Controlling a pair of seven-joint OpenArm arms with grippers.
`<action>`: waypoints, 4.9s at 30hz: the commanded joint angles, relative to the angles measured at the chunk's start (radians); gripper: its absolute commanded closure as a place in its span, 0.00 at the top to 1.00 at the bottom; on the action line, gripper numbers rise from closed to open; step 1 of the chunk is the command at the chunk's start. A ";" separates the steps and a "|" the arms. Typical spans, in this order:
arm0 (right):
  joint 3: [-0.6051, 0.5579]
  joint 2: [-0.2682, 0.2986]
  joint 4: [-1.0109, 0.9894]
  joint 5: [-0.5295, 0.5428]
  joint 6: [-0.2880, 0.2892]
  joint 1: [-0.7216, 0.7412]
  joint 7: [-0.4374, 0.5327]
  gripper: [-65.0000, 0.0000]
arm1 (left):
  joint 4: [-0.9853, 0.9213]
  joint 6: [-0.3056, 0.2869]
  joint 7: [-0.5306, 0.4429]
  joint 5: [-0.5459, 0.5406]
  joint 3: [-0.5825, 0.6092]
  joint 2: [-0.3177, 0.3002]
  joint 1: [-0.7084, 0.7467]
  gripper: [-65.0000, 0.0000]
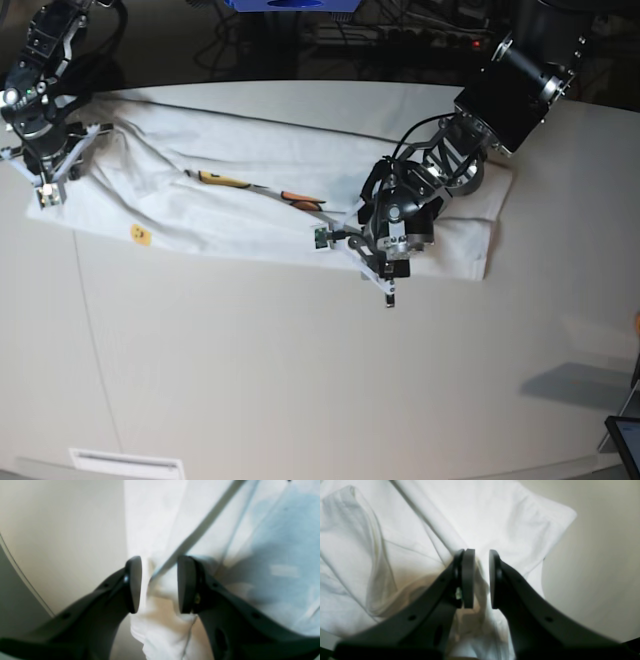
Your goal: Fold the T-shirt properly
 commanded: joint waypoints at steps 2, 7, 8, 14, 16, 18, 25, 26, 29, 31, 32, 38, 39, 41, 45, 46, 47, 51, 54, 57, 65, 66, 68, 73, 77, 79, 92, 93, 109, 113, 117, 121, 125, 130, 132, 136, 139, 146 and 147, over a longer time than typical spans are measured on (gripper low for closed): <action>0.004 0.009 0.017 0.012 -0.001 0.004 0.018 0.15 | 0.021 0.007 -0.001 0.009 -0.006 0.000 -0.022 0.35; 0.004 0.009 0.017 0.012 -0.001 0.004 0.018 0.15 | 0.021 0.007 -0.001 0.009 -0.008 0.000 -0.022 0.14; 0.004 0.009 0.017 0.012 -0.001 0.004 0.018 0.15 | 0.021 0.007 -0.001 0.009 -0.008 0.000 -0.022 0.07; 0.004 0.009 0.017 0.012 -0.001 0.004 0.018 0.15 | 0.022 0.007 -0.001 0.009 -0.008 0.000 -0.022 0.05; 0.004 0.009 0.017 0.012 -0.001 0.004 0.018 0.15 | 0.027 0.007 -0.001 0.009 -0.008 0.000 -0.022 0.02; 0.004 0.009 0.017 0.012 -0.001 0.004 0.018 0.15 | 0.056 0.007 -0.001 0.009 -0.006 -0.004 -0.016 0.00; 0.004 0.009 0.011 0.012 -0.001 0.004 0.018 0.15 | 0.165 0.007 0.040 0.010 -0.006 -0.012 -0.011 0.00; 0.004 0.009 0.011 0.012 -0.001 0.004 0.018 0.15 | 0.168 0.007 0.060 0.010 -0.006 -0.012 -0.010 0.00; 0.004 0.010 0.011 0.012 -0.001 0.004 0.018 0.15 | 0.194 0.007 0.068 0.019 -0.015 -0.012 0.027 0.00; 0.004 0.010 0.011 0.012 -0.001 0.004 0.018 0.15 | 0.208 0.007 0.071 0.021 -0.015 -0.015 0.047 0.00; 0.004 0.010 0.011 0.012 -0.001 0.004 0.018 0.15 | 0.214 0.007 0.073 0.021 -0.017 -0.024 0.058 0.00; -0.003 0.009 0.011 0.012 -0.001 0.004 -0.007 0.15 | 0.277 0.007 0.073 0.021 -0.021 -0.069 0.122 0.00; -0.004 0.009 0.011 0.012 -0.001 0.007 -0.024 0.15 | 0.289 0.007 0.073 0.021 -0.038 -0.080 0.139 0.00; -0.004 0.009 0.011 0.012 -0.001 0.021 -0.042 0.15 | 0.312 0.007 0.073 0.021 -0.086 -0.086 0.180 0.00; -0.006 0.007 0.011 0.012 -0.001 0.026 -0.047 0.15 | 0.375 0.007 0.074 0.021 -0.161 -0.109 0.253 0.00; -0.006 0.007 0.011 0.012 -0.001 0.026 -0.047 0.15 | 0.384 0.007 0.074 0.021 -0.170 -0.115 0.268 0.00; -0.006 0.007 0.011 0.012 -0.001 0.026 -0.047 0.15 | 0.390 0.007 0.074 0.021 -0.172 -0.116 0.279 0.00; -0.006 0.007 0.011 0.012 -0.001 0.026 -0.047 0.15 | 0.392 0.007 0.074 0.022 -0.173 -0.126 0.328 0.00; -0.006 0.007 0.011 0.012 -0.001 0.024 -0.047 0.15 | 0.393 0.007 0.074 0.022 -0.173 -0.121 0.358 0.00; -0.007 0.007 0.011 0.012 -0.001 0.022 -0.047 0.15 | 0.393 0.007 0.074 0.022 -0.173 -0.116 0.381 0.00; -0.007 0.007 0.011 0.012 -0.001 0.022 -0.047 0.15 | 0.415 0.007 0.074 0.021 -0.175 -0.124 0.420 0.00; -0.007 0.007 0.011 0.012 -0.001 0.022 -0.047 0.15 | 0.416 0.007 0.074 0.021 -0.175 -0.124 0.420 0.00; -0.007 0.007 0.011 0.012 -0.001 0.022 -0.047 0.15 | 0.416 0.007 0.074 0.021 -0.175 -0.124 0.420 0.00; -0.007 0.007 0.011 0.012 -0.001 0.021 -0.047 0.16 | 0.427 0.007 0.074 0.019 -0.204 -0.113 0.412 0.06; -0.009 0.007 0.011 0.012 -0.001 0.021 -0.047 0.16 | 0.439 0.007 0.071 0.012 -0.331 -0.063 0.417 0.36; -0.009 0.007 0.011 0.012 -0.001 0.021 -0.047 0.16 | 0.439 0.007 0.068 0.010 -0.382 -0.037 0.418 0.45; -0.010 0.012 0.011 0.012 -0.001 0.039 -0.047 0.16 | 0.446 0.007 0.042 -0.110 -0.252 -0.011 0.412 0.47; -0.010 0.013 0.011 0.012 -0.001 0.041 -0.047 0.16 | 0.446 0.007 0.056 -0.142 -0.244 -0.011 0.412 0.47; -0.010 0.009 0.011 0.012 -0.001 0.038 -0.037 0.16 | 0.447 0.007 -0.233 -0.489 -0.638 0.039 0.464 0.00; -0.009 0.009 0.015 0.012 -0.001 0.036 -0.030 0.15 | 0.441 0.007 -0.357 -0.403 -0.684 0.072 0.513 0.00; -0.009 0.012 0.054 0.012 -0.001 0.006 0.053 0.15 | 0.404 0.007 -0.515 -0.234 -0.687 0.077 0.593 0.00; -0.009 0.009 0.080 0.012 -0.001 -0.007 0.101 0.15 | 0.354 0.007 -0.695 -0.176 -0.720 0.078 0.650 0.00; -0.009 0.007 0.083 0.012 -0.001 -0.013 0.121 0.00 | 0.263 0.025 -0.816 -0.177 -0.779 0.092 0.667 0.00; -0.009 0.007 0.075 0.016 -0.001 -0.044 0.162 0.00 | 0.208 0.040 -0.920 -0.176 -0.905 0.155 0.679 0.00; -0.009 0.007 0.060 0.016 -0.001 -0.045 0.162 0.00 | 0.169 0.034 -0.923 -0.176 -0.917 0.160 0.668 0.00; -0.010 0.010 -0.017 0.014 -0.001 -0.044 0.164 0.00 | 0.083 0.034 -0.925 -0.174 -0.904 0.157 0.650 0.00; -0.010 0.013 -0.089 0.014 -0.001 -0.039 0.165 0.01 | 0.031 0.032 -0.926 -0.171 -0.913 0.154 0.645 0.00; -0.010 0.050 -0.207 0.012 -0.001 0.006 0.167 0.01 | -0.052 0.032 -0.926 -0.165 -0.911 0.081 0.601 0.00; -0.010 0.066 -0.217 0.012 -0.001 0.010 0.167 0.01 | -0.065 0.032 -0.926 -0.165 -0.911 0.069 0.595 0.00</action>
